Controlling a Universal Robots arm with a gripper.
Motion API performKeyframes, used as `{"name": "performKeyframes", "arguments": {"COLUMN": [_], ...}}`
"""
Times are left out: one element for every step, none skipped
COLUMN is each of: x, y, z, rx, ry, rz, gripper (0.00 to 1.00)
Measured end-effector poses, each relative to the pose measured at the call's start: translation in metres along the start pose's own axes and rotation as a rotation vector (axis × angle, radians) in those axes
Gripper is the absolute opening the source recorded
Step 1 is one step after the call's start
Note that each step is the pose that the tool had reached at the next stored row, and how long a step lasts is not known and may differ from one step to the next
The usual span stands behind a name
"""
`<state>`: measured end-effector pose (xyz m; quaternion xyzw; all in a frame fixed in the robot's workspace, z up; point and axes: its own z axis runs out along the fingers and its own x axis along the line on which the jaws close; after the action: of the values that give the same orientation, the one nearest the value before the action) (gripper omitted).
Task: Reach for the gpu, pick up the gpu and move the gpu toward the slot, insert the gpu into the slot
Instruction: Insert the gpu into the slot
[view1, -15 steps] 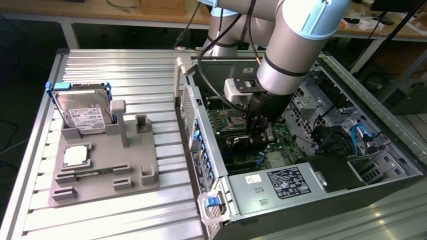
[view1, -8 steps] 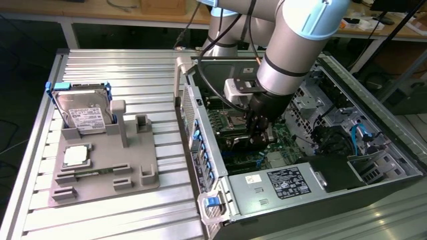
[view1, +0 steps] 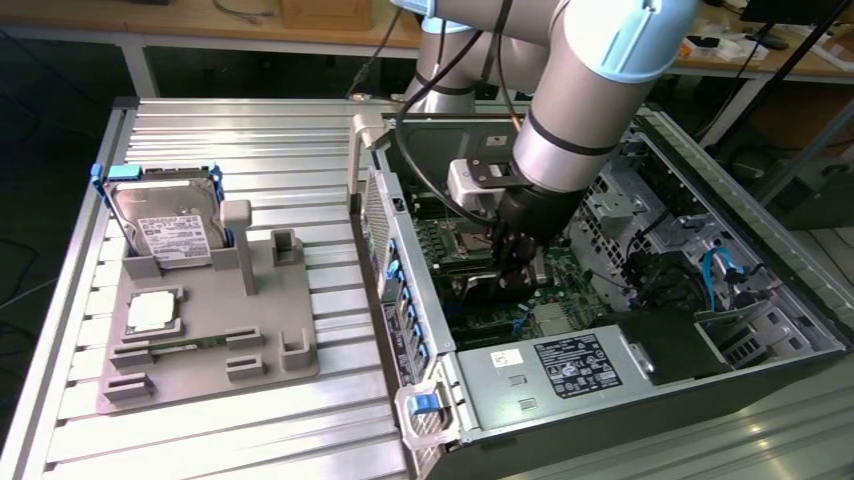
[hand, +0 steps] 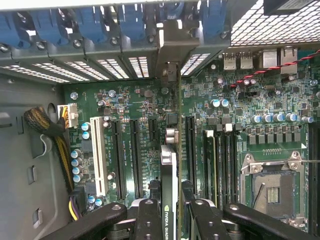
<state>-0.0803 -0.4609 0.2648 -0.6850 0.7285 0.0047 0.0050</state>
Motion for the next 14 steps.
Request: {"name": "performKeyframes", "arguments": {"x": [0.0,0.0,0.0,0.0,0.0,0.0001,0.0,0.0,0.0,0.0,-0.0001,-0.0002,-0.0004,-0.0005], "y": [0.0001,0.0002,0.0002,0.0003,0.0004,0.0004,0.0005,0.0006,0.0006,0.0006,0.0007,0.0007,0.0008,0.0009], "z": [0.0007,0.0016,0.0023,0.0029,0.0032,0.0035,0.0039,0.0041,0.0043,0.0044,0.0043,0.0036,0.0024,0.0009], "rx": [-0.0001,0.0,0.0,0.0,-0.0001,0.0,0.0,0.0,0.0001,0.0001,0.0002,0.0006,0.0015,0.0023], "ry": [0.0,-0.0001,-0.0003,-0.0007,-0.0005,-0.0003,-0.0004,-0.0004,-0.0006,-0.0007,-0.0008,-0.0013,-0.0024,-0.0029], "rz": [0.0,0.0,0.0,0.0,0.0,0.0,0.0,0.0,0.0,0.0,0.0,0.0,0.0,0.0], "gripper": [0.27,0.27,0.27,0.27,0.27,0.27,0.27,0.27,0.27,0.27,0.27,0.27,0.27,0.27]}}
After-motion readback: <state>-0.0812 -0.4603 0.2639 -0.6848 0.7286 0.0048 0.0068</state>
